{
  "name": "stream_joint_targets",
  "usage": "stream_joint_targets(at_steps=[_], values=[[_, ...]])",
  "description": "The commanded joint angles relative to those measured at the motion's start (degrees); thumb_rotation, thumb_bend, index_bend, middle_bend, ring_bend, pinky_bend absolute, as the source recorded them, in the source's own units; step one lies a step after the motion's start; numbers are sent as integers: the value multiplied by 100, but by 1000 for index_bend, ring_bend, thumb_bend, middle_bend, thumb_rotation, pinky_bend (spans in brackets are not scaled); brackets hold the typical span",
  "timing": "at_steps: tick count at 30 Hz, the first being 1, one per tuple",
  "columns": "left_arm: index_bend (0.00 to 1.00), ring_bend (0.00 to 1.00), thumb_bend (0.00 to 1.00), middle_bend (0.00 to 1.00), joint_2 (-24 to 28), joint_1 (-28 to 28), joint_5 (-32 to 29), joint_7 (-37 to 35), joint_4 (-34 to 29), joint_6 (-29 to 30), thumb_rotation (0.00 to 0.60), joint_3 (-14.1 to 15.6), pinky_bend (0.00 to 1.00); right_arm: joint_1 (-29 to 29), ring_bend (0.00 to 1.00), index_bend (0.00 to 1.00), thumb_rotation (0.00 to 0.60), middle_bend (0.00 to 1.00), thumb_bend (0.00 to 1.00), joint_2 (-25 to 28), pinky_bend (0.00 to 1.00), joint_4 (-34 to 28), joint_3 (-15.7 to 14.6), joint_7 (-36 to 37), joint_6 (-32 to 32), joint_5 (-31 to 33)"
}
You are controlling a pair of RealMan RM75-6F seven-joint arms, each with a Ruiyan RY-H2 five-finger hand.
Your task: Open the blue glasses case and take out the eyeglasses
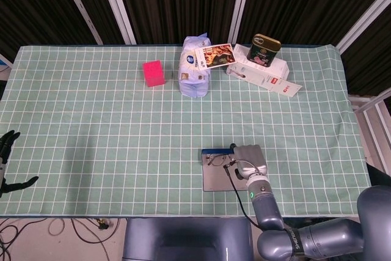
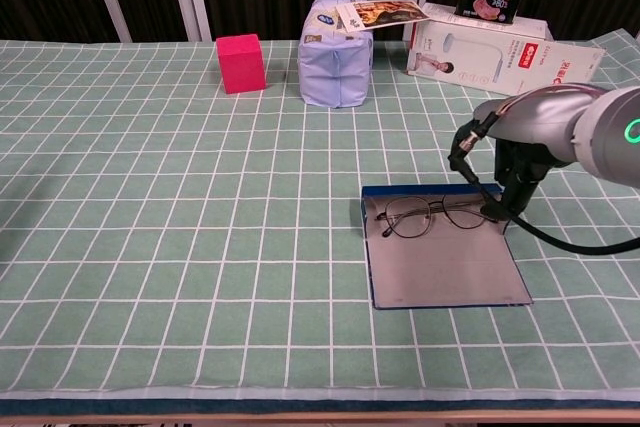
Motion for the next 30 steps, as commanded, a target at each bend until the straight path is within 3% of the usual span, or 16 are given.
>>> stream_joint_targets(at_steps=[1, 12, 30], values=[[0, 0, 0, 0, -10, -2, 2, 29, 5, -1, 600, 4, 0, -84, 984, 268, 600, 910, 397, -33, 1000, 204, -21, 165, -170, -193], [0, 0, 0, 0, -34, -1, -39, 106, 15, -4, 600, -3, 0, -40, 984, 306, 600, 910, 427, -214, 1000, 965, 198, 318, -984, 112], [0, 0, 0, 0, -39, -34, -109, 126, 16, -95, 600, -16, 0, 78, 984, 343, 600, 910, 484, -566, 1000, 1521, 364, 245, -1230, 342]])
